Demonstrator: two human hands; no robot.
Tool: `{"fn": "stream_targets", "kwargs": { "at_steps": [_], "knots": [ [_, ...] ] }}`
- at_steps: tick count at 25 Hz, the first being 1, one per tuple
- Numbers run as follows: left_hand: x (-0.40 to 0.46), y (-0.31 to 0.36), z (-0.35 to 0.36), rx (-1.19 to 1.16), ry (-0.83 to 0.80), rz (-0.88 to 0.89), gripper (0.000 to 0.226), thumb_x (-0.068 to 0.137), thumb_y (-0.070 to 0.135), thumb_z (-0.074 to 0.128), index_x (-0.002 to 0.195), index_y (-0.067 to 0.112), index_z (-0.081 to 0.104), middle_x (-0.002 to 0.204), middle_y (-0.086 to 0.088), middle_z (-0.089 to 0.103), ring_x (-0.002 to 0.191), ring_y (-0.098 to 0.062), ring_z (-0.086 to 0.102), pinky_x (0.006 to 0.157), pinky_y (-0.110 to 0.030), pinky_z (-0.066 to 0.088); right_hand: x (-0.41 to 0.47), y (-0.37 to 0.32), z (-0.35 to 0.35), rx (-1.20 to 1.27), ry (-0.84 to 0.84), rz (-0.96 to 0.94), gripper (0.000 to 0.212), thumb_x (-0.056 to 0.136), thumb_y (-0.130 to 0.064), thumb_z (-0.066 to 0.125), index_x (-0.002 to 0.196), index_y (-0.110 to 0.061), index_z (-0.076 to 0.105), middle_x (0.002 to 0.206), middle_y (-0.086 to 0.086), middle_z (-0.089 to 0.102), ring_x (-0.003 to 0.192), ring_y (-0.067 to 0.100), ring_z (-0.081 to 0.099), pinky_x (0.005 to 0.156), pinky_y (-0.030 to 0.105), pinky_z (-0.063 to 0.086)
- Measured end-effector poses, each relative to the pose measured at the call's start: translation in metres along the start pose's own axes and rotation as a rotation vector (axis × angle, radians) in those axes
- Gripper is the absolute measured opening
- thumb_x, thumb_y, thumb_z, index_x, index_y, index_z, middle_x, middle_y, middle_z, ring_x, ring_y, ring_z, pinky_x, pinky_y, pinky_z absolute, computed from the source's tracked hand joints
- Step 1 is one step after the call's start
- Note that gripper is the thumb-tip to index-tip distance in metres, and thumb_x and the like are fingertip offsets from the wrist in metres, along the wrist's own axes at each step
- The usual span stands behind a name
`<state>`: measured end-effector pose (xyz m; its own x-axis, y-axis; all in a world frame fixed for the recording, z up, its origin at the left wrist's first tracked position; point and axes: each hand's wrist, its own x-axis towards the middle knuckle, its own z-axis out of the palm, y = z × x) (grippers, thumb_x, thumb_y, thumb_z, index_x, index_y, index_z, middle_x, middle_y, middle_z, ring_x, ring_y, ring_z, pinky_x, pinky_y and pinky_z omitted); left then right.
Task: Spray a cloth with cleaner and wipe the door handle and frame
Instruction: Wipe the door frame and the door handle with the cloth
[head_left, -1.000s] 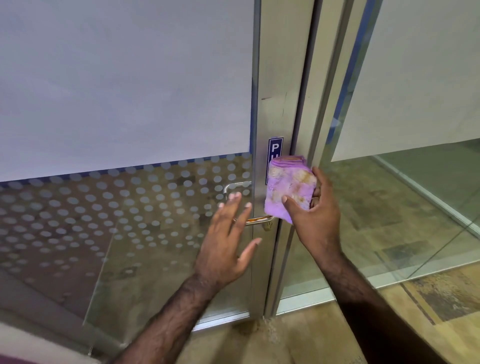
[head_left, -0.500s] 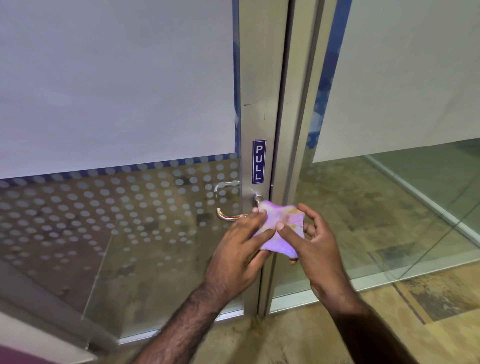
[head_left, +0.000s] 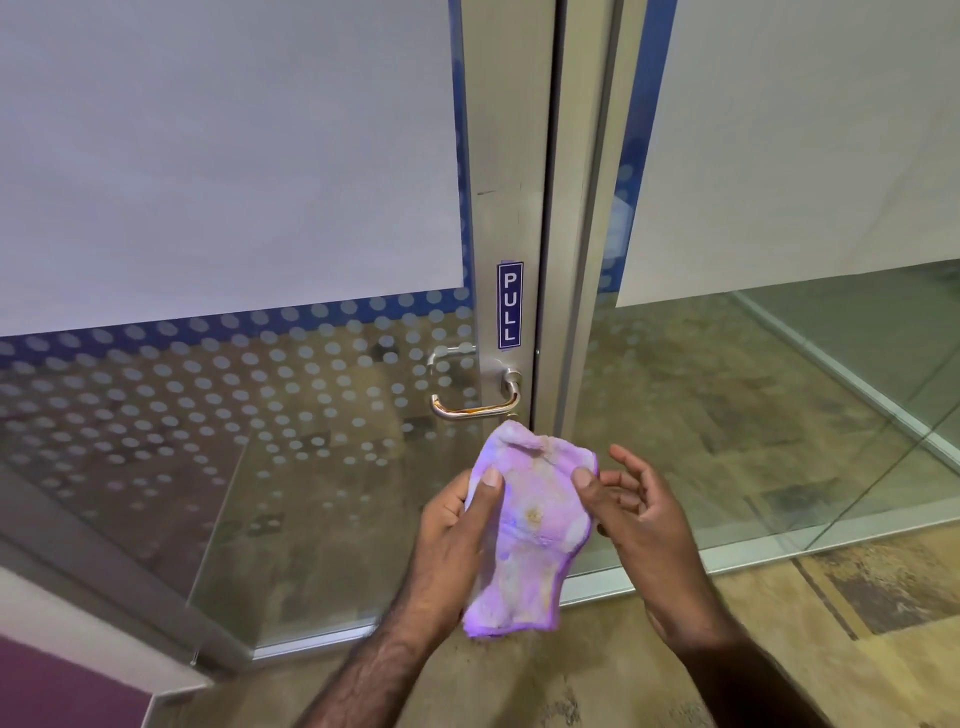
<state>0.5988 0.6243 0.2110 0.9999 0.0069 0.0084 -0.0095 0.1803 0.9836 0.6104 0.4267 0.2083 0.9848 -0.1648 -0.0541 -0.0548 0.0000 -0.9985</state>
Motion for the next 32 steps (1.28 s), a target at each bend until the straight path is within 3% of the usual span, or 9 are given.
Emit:
{"fn": "stream_targets", "kwargs": {
  "at_steps": [2, 5, 8, 13, 18, 23, 27, 30, 32],
  "knots": [
    [-0.004, -0.003, 0.002, -0.191, -0.029, -0.118, 0.04, 0.106, 0.043, 0.059, 0.127, 0.011, 0.073, 0.126, -0.024, 0.077, 0.113, -0.038, 0.074, 0.102, -0.058, 0.058, -0.007, 0.008, -0.004, 0.034, -0.146, 0.127, 0.103, 0.057, -0.075, 0.095, 0.144, -0.029, 0.064, 0.13, 0.001, 0.08, 0.116, 0.022, 0.079, 0.097, 0.043, 0.064],
    [-0.01, -0.01, 0.002, -0.352, -0.074, -0.262, 0.039, 0.107, 0.036, 0.063, 0.131, 0.006, 0.07, 0.131, -0.03, 0.072, 0.115, -0.044, 0.073, 0.104, -0.069, 0.055, -0.015, 0.015, -0.007, 0.081, -0.396, 0.263, 0.065, 0.071, -0.057, 0.097, 0.124, -0.024, 0.08, 0.124, 0.007, 0.084, 0.113, 0.03, 0.082, 0.086, 0.038, 0.066],
    [-0.013, -0.013, -0.004, -0.322, -0.138, -0.331, 0.037, 0.1, 0.019, 0.074, 0.132, 0.001, 0.068, 0.133, -0.032, 0.07, 0.115, -0.045, 0.072, 0.104, -0.065, 0.056, -0.018, 0.024, -0.006, 0.15, -0.379, 0.284, 0.045, 0.079, -0.04, 0.094, 0.118, -0.021, 0.084, 0.121, 0.013, 0.084, 0.112, 0.034, 0.082, 0.092, 0.044, 0.066],
    [-0.018, -0.015, -0.014, -0.129, -0.128, -0.348, 0.044, 0.085, 0.01, 0.081, 0.127, 0.003, 0.07, 0.126, -0.026, 0.076, 0.121, -0.052, 0.07, 0.102, -0.064, 0.058, -0.017, 0.022, -0.015, 0.175, -0.428, 0.324, 0.044, 0.082, -0.031, 0.092, 0.123, -0.021, 0.081, 0.127, 0.014, 0.082, 0.118, 0.036, 0.08, 0.112, 0.065, 0.056],
    [-0.021, -0.009, -0.023, -0.171, -0.189, -0.306, 0.049, 0.085, 0.0, 0.076, 0.134, 0.002, 0.066, 0.131, -0.029, 0.073, 0.111, -0.038, 0.074, 0.091, -0.048, 0.065, -0.019, 0.019, -0.016, 0.26, -0.456, 0.369, 0.043, 0.082, -0.002, 0.085, 0.123, -0.014, 0.081, 0.132, 0.019, 0.079, 0.124, 0.04, 0.076, 0.114, 0.068, 0.052],
    [-0.023, -0.008, -0.029, -0.148, -0.21, -0.274, 0.039, 0.084, -0.004, 0.071, 0.119, 0.011, 0.078, 0.117, -0.016, 0.079, 0.104, -0.026, 0.075, 0.088, -0.032, 0.063, -0.019, 0.013, -0.02, 0.338, -0.406, 0.346, 0.042, 0.085, 0.009, 0.073, 0.124, -0.004, 0.079, 0.13, 0.026, 0.078, 0.128, 0.045, 0.072, 0.117, 0.059, 0.052],
    [-0.028, -0.001, -0.035, -0.232, -0.191, -0.275, 0.031, 0.073, -0.01, 0.062, 0.093, 0.006, 0.078, 0.12, -0.019, 0.079, 0.102, -0.029, 0.075, 0.08, -0.032, 0.064, -0.021, 0.005, -0.023, 0.317, -0.431, 0.268, 0.032, 0.087, 0.015, 0.066, 0.107, -0.002, 0.084, 0.126, 0.028, 0.079, 0.115, 0.035, 0.077, 0.099, 0.039, 0.064],
    [-0.029, 0.004, -0.036, -0.399, -0.12, -0.304, 0.033, 0.079, -0.006, 0.059, 0.107, 0.0, 0.076, 0.117, -0.026, 0.077, 0.097, -0.032, 0.077, 0.076, -0.037, 0.066, -0.021, 0.002, -0.026, 0.294, -0.442, 0.228, 0.048, 0.09, 0.027, 0.05, 0.087, -0.006, 0.085, 0.129, 0.018, 0.08, 0.116, 0.035, 0.077, 0.088, 0.035, 0.067],
    [-0.03, 0.005, -0.033, -0.473, -0.057, -0.365, 0.031, 0.095, 0.014, 0.062, 0.123, 0.001, 0.07, 0.113, -0.024, 0.075, 0.099, -0.036, 0.074, 0.08, -0.042, 0.066, -0.022, 0.002, -0.026, 0.276, -0.448, 0.191, 0.06, 0.088, 0.033, 0.04, 0.082, -0.007, 0.084, 0.13, 0.013, 0.081, 0.123, 0.036, 0.076, 0.089, 0.037, 0.066]
  ]
}}
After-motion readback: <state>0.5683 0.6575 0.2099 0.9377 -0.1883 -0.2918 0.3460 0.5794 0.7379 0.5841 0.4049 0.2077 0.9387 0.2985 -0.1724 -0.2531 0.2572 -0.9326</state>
